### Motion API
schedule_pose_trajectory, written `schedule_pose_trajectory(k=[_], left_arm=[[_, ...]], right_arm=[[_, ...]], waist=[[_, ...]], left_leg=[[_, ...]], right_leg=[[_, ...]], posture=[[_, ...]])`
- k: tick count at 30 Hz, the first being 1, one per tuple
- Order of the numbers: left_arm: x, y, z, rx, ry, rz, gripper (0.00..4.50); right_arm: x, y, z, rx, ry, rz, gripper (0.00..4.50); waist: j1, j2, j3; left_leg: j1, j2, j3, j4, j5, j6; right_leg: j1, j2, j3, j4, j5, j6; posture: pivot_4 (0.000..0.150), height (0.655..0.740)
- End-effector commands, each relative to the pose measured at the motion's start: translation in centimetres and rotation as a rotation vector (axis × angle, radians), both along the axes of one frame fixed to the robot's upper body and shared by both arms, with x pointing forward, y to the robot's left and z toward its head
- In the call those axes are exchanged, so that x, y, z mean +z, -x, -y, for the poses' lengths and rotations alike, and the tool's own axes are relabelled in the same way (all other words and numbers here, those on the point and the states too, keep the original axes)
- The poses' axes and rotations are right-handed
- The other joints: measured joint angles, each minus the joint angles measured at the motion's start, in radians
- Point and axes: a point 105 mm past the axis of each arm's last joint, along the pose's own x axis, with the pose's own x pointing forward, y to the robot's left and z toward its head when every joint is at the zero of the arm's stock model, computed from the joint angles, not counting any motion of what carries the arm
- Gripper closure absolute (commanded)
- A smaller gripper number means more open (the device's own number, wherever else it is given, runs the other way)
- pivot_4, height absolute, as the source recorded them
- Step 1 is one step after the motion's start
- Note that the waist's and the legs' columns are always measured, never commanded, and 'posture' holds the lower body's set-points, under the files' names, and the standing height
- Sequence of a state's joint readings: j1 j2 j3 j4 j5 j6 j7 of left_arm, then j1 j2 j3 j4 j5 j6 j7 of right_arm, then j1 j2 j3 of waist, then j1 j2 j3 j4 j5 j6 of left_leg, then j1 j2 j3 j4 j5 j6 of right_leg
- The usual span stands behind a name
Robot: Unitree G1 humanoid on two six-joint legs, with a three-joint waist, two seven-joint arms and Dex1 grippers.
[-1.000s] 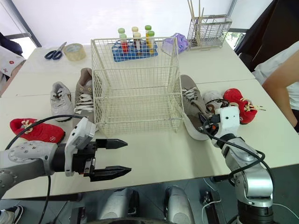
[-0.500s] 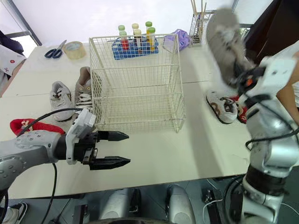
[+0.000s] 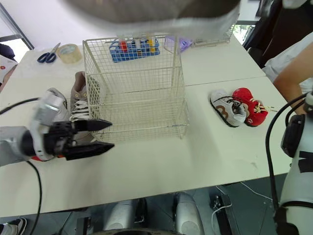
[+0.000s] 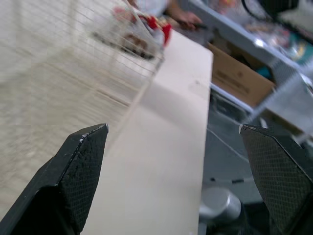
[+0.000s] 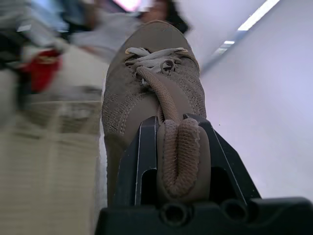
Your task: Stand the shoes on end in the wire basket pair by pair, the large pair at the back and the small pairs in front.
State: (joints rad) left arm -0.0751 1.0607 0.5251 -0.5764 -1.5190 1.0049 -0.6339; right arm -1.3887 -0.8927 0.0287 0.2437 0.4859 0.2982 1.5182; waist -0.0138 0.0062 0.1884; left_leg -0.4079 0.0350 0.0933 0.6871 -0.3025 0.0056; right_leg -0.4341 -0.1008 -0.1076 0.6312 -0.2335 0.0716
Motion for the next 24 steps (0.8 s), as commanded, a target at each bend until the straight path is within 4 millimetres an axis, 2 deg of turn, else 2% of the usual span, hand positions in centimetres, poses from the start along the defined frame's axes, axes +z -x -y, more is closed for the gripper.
schedule_pose_trajectory(k=[1, 4, 7, 9, 12, 14, 18, 24], left_arm=[[2.7, 1.7, -2.6, 0.107, 0.051, 0.016, 0.0], [3.7, 3.6, -5.8, 0.23, 0.007, 0.0, 0.0], [5.8, 4.2, -9.3, 0.37, 0.015, 0.04, 0.0], [6.7, 4.1, -10.1, 0.374, 0.002, 0.049, 0.0], [8.4, 3.0, -9.0, 0.243, 0.042, 0.055, 0.0], [8.8, 2.2, -7.8, 0.156, 0.042, 0.049, 0.0], [8.5, -0.1, -5.2, -0.049, 0.051, 0.018, 0.0], [6.8, -2.0, -2.3, -0.289, 0.008, -0.047, 0.0]], right_arm=[[1.4, 1.5, 0.9, 0.07, 0.011, 0.018, 4.19], [0.9, 1.5, 0.9, 0.109, 0.022, -0.022, 4.19], [0.2, 1.7, 0.5, 0.158, 0.045, -0.024, 4.19], [-0.6, 1.8, 0.0, 0.187, 0.088, -0.018, 4.19], [-1.9, 1.8, -1.2, 0.224, 0.189, 0.035, 4.19], [-2.2, 2.2, -1.8, 0.257, 0.232, 0.074, 4.19], [-2.3, 3.7, -2.8, 0.335, 0.295, 0.156, 4.19], [-1.7, 4.8, -2.1, 0.337, 0.315, 0.19, 4.19]], waist=[[0.004, -0.001, 0.001], [0.002, -0.003, 0.003], [0.001, -0.003, 0.003], [0.001, -0.003, 0.004], [0.003, -0.003, 0.004], [0.003, -0.004, 0.004], [0.001, -0.004, 0.005], [0.002, -0.007, 0.006]], left_leg=[[0.0, -0.002, 0.0, 0.001, 0.0, -0.001], [-0.001, -0.002, 0.0, 0.002, 0.0, 0.0], [-0.001, -0.003, 0.0, 0.002, 0.0, 0.0], [-0.001, -0.002, 0.0, 0.002, 0.001, -0.002], [0.0, -0.003, -0.001, 0.001, 0.002, -0.005], [0.0, -0.002, -0.002, 0.001, 0.003, -0.006], [-0.001, -0.003, -0.001, 0.0, 0.003, -0.006], [-0.002, -0.003, 0.008, -0.001, 0.003, -0.006]], right_leg=[[0.0, -0.002, 0.0, 0.001, 0.0, 0.0], [0.0, -0.003, -0.001, 0.0, 0.0, 0.0], [0.0, -0.002, -0.001, 0.0, -0.001, 0.001], [0.0, -0.001, -0.002, 0.001, -0.001, 0.001], [0.0, 0.0, -0.002, 0.001, -0.001, 0.001], [-0.001, 0.0, -0.002, 0.002, -0.001, 0.001], [-0.003, 0.0, -0.001, 0.004, -0.001, 0.001], [-0.006, 0.001, 0.0, 0.004, -0.001, 0.001]], posture=[[0.15, 0.74], [0.15, 0.74], [0.15, 0.74], [0.15, 0.74], [0.15, 0.74], [0.15, 0.74], [0.15, 0.74], [0.15, 0.74]])
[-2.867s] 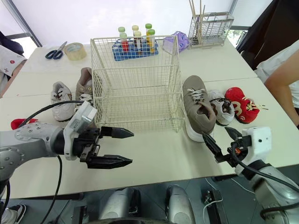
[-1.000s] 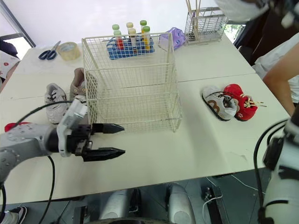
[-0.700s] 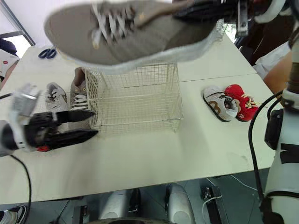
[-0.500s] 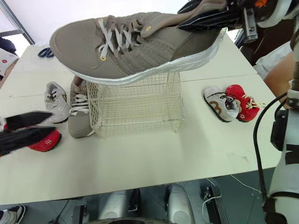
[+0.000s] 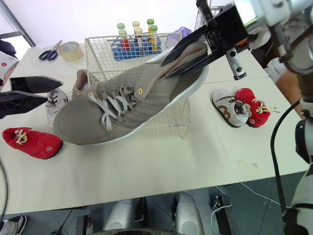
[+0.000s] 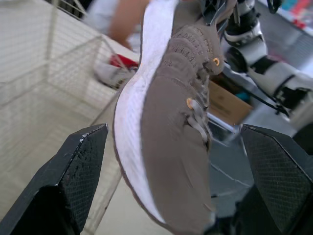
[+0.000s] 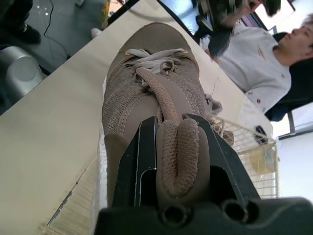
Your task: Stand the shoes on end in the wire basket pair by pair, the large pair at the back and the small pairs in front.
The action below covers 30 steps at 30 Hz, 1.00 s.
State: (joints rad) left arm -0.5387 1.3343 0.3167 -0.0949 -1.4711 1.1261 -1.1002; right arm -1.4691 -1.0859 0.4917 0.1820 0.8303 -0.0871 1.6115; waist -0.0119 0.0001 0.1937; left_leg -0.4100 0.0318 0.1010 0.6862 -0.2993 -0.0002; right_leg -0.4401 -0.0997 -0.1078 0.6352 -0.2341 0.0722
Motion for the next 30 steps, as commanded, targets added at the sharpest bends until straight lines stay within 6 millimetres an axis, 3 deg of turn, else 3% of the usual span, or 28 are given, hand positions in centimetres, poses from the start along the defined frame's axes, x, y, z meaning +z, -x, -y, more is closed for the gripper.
schedule_pose_trajectory(k=[1, 4, 13, 16, 19, 22, 24, 25, 26, 29, 30], left_arm=[[-1.1, -0.7, 1.5, -0.123, -0.054, -0.022, 0.0], [-1.6, -1.6, 3.0, -0.226, -0.069, -0.031, 0.0], [-2.2, -2.5, 6.5, -0.449, -0.094, -0.055, 0.0], [-2.0, -2.6, 6.8, -0.461, -0.061, -0.07, 0.76], [-1.6, -2.6, 6.7, -0.442, -0.026, -0.06, 2.04], [-1.5, -2.2, 6.7, -0.414, -0.001, -0.03, 3.04], [-1.5, -1.9, 6.7, -0.383, 0.028, -0.006, 3.21], [-1.6, -1.6, 6.6, -0.361, 0.052, 0.005, 3.23], [-1.6, -1.4, 6.5, -0.334, 0.081, 0.019, 3.23], [-1.5, -0.9, 6.3, -0.284, 0.13, 0.039, 3.23], [-1.4, -0.7, 6.2, -0.229, 0.176, 0.076, 3.23]], right_arm=[[2.3, 2.0, 0.6, 0.046, -0.045, 0.077, 4.19], [2.8, 2.5, 1.0, 0.048, -0.051, 0.088, 4.19], [2.0, 2.6, -0.5, 0.098, -0.007, 0.079, 4.19], [1.8, 2.4, -0.6, 0.087, -0.004, 0.054, 4.2], [1.6, 2.0, -0.6, 0.06, -0.005, 0.018, 4.2], [2.0, 1.9, -0.1, 0.028, -0.031, -0.025, 4.2], [2.7, 1.6, 0.5, -0.014, -0.072, -0.063, 4.2], [3.1, 1.1, 1.2, -0.071, -0.101, -0.087, 3.25], [3.9, 0.2, 2.2, -0.154, -0.159, -0.098, 3.01], [5.0, -1.2, 3.7, -0.276, -0.263, -0.103, 1.38], [5.6, -2.2, 5.9, -0.372, -0.414, -0.213, 0.95]], waist=[[0.001, -0.001, 0.0], [0.002, -0.002, 0.001], [-0.001, -0.002, 0.001], [0.0, -0.002, 0.001], [0.001, -0.003, 0.002], [0.001, -0.003, 0.002], [0.002, -0.003, 0.002], [0.002, -0.003, 0.002], [0.002, -0.003, 0.002], [0.003, -0.005, 0.002], [0.004, -0.005, 0.002]], left_leg=[[0.0, 0.0, 0.001, 0.0, 0.0, 0.0], [0.0, 0.0, 0.001, 0.001, 0.0, 0.0], [0.0, 0.001, 0.003, 0.001, 0.0, 0.001], [-0.001, 0.001, 0.002, 0.005, 0.0, 0.001], [-0.002, 0.002, 0.002, 0.011, -0.002, 0.003], [-0.002, 0.002, 0.0, 0.013, -0.003, 0.005], [-0.002, 0.002, 0.0, 0.014, -0.003, 0.005], [-0.002, 0.003, 0.0, 0.014, -0.003, 0.005], [-0.002, 0.003, 0.0, 0.014, -0.003, 0.005], [-0.001, 0.003, 0.0, 0.014, -0.002, 0.005], [-0.001, 0.003, 0.0, 0.014, -0.002, 0.005]], right_leg=[[0.0, 0.0, 0.0, 0.0, 0.0, 0.0], [-0.001, 0.0, 0.001, 0.0, 0.0, 0.0], [-0.003, 0.001, 0.004, 0.003, 0.0, 0.0], [-0.003, 0.001, 0.004, 0.004, 0.0, 0.0], [-0.003, 0.001, 0.005, 0.008, 0.0, 0.0], [-0.003, 0.001, 0.007, 0.011, 0.0, 0.001], [-0.003, 0.0, 0.007, 0.011, 0.0, 0.001], [-0.003, 0.0, 0.008, 0.012, 0.0, 0.001], [-0.003, 0.0, 0.008, 0.012, 0.0, 0.001], [-0.003, -0.001, 0.008, 0.012, 0.0, 0.001], [-0.003, -0.001, 0.008, 0.012, 0.0, 0.001]], posture=[[0.15, 0.74], [0.15, 0.74], [0.15, 0.74], [0.15, 0.74], [0.15, 0.74], [0.15, 0.74], [0.15, 0.74], [0.15, 0.74], [0.15, 0.74], [0.15, 0.74], [0.15, 0.74]])
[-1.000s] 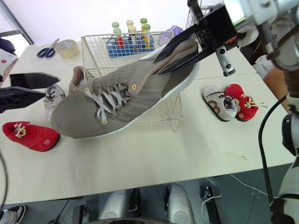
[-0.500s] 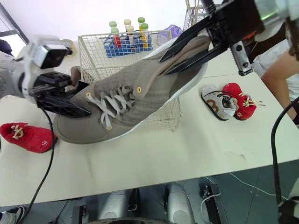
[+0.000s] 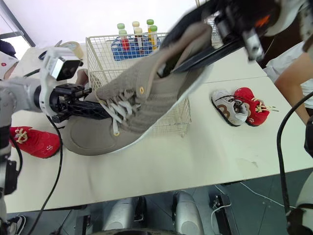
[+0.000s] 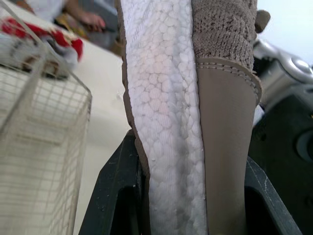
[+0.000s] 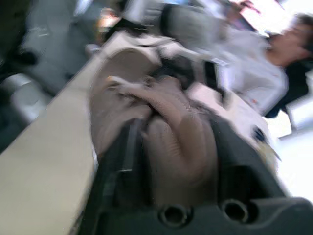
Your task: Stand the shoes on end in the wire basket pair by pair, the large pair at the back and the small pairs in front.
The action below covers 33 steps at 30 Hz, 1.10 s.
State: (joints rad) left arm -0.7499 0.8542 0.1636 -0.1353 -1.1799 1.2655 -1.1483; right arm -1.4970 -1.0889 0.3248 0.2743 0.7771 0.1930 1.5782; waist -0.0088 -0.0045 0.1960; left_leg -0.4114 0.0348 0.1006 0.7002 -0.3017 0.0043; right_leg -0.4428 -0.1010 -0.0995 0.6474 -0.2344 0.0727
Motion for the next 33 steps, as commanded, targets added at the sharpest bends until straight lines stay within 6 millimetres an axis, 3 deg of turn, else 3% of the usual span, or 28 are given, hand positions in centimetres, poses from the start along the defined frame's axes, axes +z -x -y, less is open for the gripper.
schedule_pose_trajectory(k=[1, 3, 5, 7, 9, 11, 14, 17, 33], left_arm=[[2.7, 2.1, -0.3, 0.072, 0.155, 0.161, 3.23], [3.1, 2.5, -0.5, 0.138, 0.231, 0.174, 3.23], [3.1, 2.6, -0.3, 0.192, 0.291, 0.169, 3.23], [3.2, 2.6, -0.3, 0.231, 0.338, 0.153, 3.23], [3.5, 2.1, -0.3, 0.253, 0.383, 0.136, 3.23], [3.7, 1.6, -0.3, 0.262, 0.413, 0.121, 3.23], [3.7, 0.5, -0.5, 0.273, 0.422, 0.108, 3.23], [4.0, 0.0, -0.4, 0.26, 0.426, 0.116, 3.23], [3.8, -0.6, 1.0, 0.217, 0.425, 0.156, 3.23]], right_arm=[[2.0, -2.1, 5.6, -0.257, -0.357, -0.187, 0.95], [0.9, -2.6, 8.1, -0.315, -0.496, -0.373, 0.95], [-1.4, -2.7, 8.2, -0.251, -0.619, -0.596, 0.95], [-3.9, -2.9, 7.9, -0.226, -0.692, -0.754, 0.95], [-7.0, -3.3, 5.9, -0.199, -0.726, -0.898, 0.95], [-8.5, -3.0, 4.1, -0.159, -0.753, -0.984, 0.95], [-8.6, -2.1, 0.8, -0.075, -0.745, -1.025, 0.95], [-8.2, -1.5, -0.5, -0.035, -0.733, -1.039, 0.95], [-6.2, -1.5, -3.1, 0.054, -0.726, -1.059, 0.95]], waist=[[0.002, -0.003, -0.001], [0.007, -0.009, -0.002], [0.013, -0.009, -0.002], [0.013, -0.009, -0.002], [0.013, -0.009, -0.002], [0.013, -0.007, -0.002], [0.017, -0.006, -0.001], [0.023, -0.007, -0.002], [0.021, -0.009, -0.003]], left_leg=[[0.0, 0.0, 0.0, 0.0, 0.0, 0.0], [0.002, 0.0, -0.002, -0.001, -0.001, 0.001], [0.002, -0.001, -0.002, 0.0, -0.001, 0.001], [0.005, -0.002, -0.002, 0.0, -0.001, 0.001], [0.007, -0.001, -0.002, 0.0, 0.0, 0.0], [0.008, 0.0, -0.002, 0.0, 0.001, -0.003], [0.008, -0.001, -0.003, 0.0, 0.002, -0.004], [0.007, -0.002, -0.003, 0.0, 0.002, -0.003], [0.006, -0.002, -0.003, 0.0, 0.001, -0.001]], right_leg=[[0.0, -0.001, 0.0, 0.0, 0.0, 0.0], [0.003, -0.002, 0.001, -0.002, 0.0, 0.0], [0.004, -0.004, 0.001, -0.002, 0.0, 0.0], [0.007, -0.006, 0.001, -0.001, 0.0, 0.0], [0.008, -0.005, 0.001, 0.001, 0.0, 0.0], [0.009, -0.002, 0.001, 0.002, 0.001, 0.0], [0.008, 0.0, 0.001, 0.003, 0.001, -0.001], [0.008, 0.001, 0.0, 0.001, 0.001, -0.001], [0.008, 0.002, 0.0, -0.001, 0.001, 0.0]], posture=[[0.15, 0.74], [0.15, 0.74], [0.15, 0.74], [0.15, 0.74], [0.15, 0.74], [0.15, 0.74], [0.15, 0.74], [0.15, 0.74], [0.15, 0.74]])
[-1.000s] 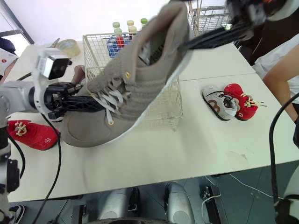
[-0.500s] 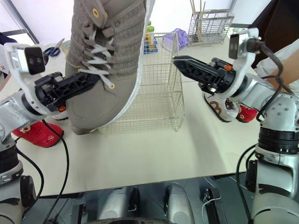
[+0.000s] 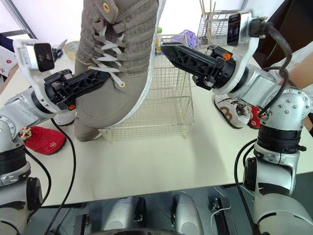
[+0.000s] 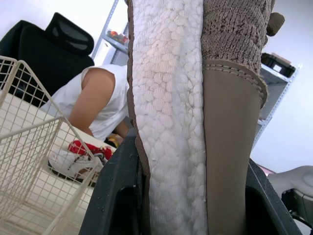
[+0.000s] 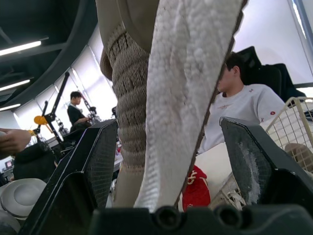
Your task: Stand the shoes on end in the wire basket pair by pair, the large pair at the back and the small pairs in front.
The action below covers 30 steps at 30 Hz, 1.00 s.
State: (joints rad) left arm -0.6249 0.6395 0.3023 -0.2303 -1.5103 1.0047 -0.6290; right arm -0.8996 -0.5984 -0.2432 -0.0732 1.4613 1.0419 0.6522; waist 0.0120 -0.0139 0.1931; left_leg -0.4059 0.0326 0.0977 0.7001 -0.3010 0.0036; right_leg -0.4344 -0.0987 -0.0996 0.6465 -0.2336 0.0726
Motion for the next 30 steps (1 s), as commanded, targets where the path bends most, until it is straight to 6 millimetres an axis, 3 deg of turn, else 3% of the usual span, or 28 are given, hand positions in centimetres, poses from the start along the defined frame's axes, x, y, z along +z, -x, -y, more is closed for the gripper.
schedule_pose_trajectory(k=[1, 12, 18, 28, 29, 30], left_arm=[[1.3, 0.7, 0.2, -0.012, 0.027, 0.082, 3.23], [1.2, 0.9, 1.0, -0.032, 0.034, 0.098, 3.23], [-0.3, 0.8, 1.5, -0.029, -0.033, 0.087, 3.23], [-1.7, 0.7, 2.2, -0.043, -0.116, 0.105, 3.23], [-1.6, 0.7, 2.2, -0.044, -0.116, 0.107, 3.23], [-1.6, 0.7, 2.2, -0.044, -0.116, 0.108, 3.23]], right_arm=[[1.2, 0.5, -0.4, 0.02, -0.013, 0.043, 0.95], [0.6, -1.3, -1.9, -0.034, 0.022, 0.031, 0.95], [1.6, -0.5, -2.1, 0.034, -0.028, 0.031, 0.95], [1.4, -0.3, -2.9, 0.054, -0.023, 0.027, 0.95], [1.4, -0.3, -3.0, 0.054, -0.018, 0.03, 1.49], [1.3, -0.1, -3.0, 0.059, -0.015, 0.035, 1.72]], waist=[[0.0, 0.0, 0.0], [-0.001, 0.0, 0.0], [-0.001, 0.0, 0.0], [-0.002, 0.0, 0.0], [-0.002, 0.0, 0.0], [-0.002, 0.0, 0.0]], left_leg=[[0.0, 0.0, 0.0, 0.0, 0.0, 0.0], [0.0, 0.0, 0.0, 0.0, 0.0, 0.0], [0.0, 0.0, 0.0, 0.0, 0.0, 0.0], [0.0, 0.0, 0.0, 0.0, 0.0, 0.0], [0.0, 0.0, 0.0, 0.0, 0.0, 0.0], [0.0, 0.0, 0.0, 0.0, 0.0, 0.0]], right_leg=[[0.0, 0.0, 0.0, 0.0, 0.0, 0.0], [0.0, 0.0, 0.0, 0.0, 0.0, 0.0], [0.0, 0.0, 0.0, 0.0, 0.0, 0.0], [0.0, 0.0, 0.0, 0.0, 0.0, 0.0], [-0.001, 0.0, 0.0, 0.0, 0.0, 0.0], [-0.001, 0.0, 0.0, 0.0, 0.0, 0.0]], posture=[[0.15, 0.74], [0.15, 0.74], [0.15, 0.74], [0.15, 0.74], [0.15, 0.74], [0.15, 0.74]])
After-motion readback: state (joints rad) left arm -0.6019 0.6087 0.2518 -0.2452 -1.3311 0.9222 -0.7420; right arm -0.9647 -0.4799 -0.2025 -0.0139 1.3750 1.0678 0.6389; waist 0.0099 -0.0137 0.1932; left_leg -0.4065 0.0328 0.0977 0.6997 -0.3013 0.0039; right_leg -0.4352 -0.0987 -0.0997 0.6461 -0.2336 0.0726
